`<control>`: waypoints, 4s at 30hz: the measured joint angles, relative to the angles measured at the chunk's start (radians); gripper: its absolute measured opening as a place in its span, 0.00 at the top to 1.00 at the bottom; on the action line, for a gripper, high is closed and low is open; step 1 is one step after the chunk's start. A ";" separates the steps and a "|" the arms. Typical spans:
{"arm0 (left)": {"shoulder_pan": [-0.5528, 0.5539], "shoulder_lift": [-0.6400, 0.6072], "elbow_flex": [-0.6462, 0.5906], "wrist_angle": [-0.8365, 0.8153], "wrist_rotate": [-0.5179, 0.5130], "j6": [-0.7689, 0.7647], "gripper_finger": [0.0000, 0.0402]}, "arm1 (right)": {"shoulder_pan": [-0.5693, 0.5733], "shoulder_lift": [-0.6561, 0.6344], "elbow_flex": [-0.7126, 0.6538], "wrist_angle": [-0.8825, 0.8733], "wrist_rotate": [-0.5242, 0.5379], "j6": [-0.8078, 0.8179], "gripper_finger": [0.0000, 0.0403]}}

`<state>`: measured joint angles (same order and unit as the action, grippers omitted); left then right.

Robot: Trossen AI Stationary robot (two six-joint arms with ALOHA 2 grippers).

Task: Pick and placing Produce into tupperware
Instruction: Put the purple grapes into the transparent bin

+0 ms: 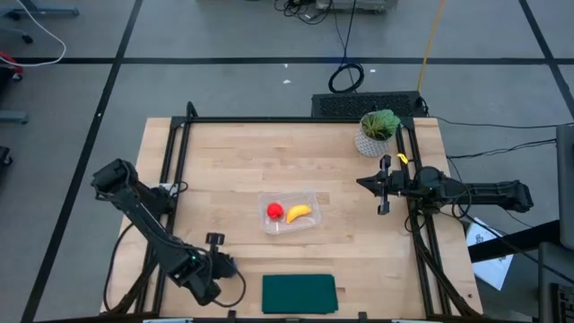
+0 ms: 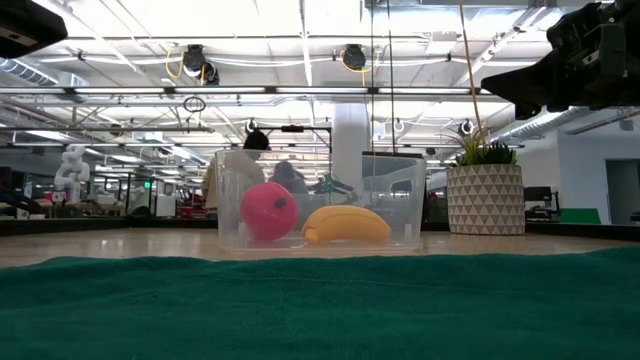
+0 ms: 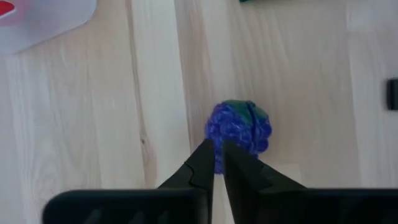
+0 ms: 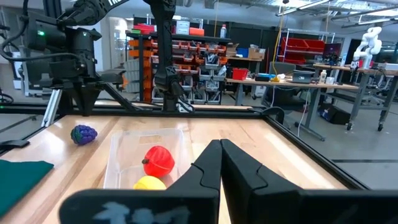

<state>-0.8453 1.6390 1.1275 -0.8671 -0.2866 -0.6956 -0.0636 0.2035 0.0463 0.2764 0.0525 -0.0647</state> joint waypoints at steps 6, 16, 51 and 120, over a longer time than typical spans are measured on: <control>0.032 0.000 0.000 0.005 0.029 -0.017 0.71 | 0.000 0.000 0.000 0.000 0.000 0.000 1.00; 0.035 0.000 0.000 0.008 0.078 -0.077 0.24 | 0.000 0.000 0.000 0.000 0.000 0.000 1.00; 0.016 -0.002 -0.303 0.435 0.046 0.065 0.03 | 0.000 0.000 0.000 -0.001 0.000 0.000 1.00; 0.173 -0.004 -0.035 0.115 0.155 0.413 0.43 | 0.000 0.000 0.000 0.000 0.000 0.000 1.00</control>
<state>-0.6726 1.6347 1.0924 -0.7516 -0.1314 -0.2821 -0.0639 0.2033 0.0463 0.2760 0.0521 -0.0643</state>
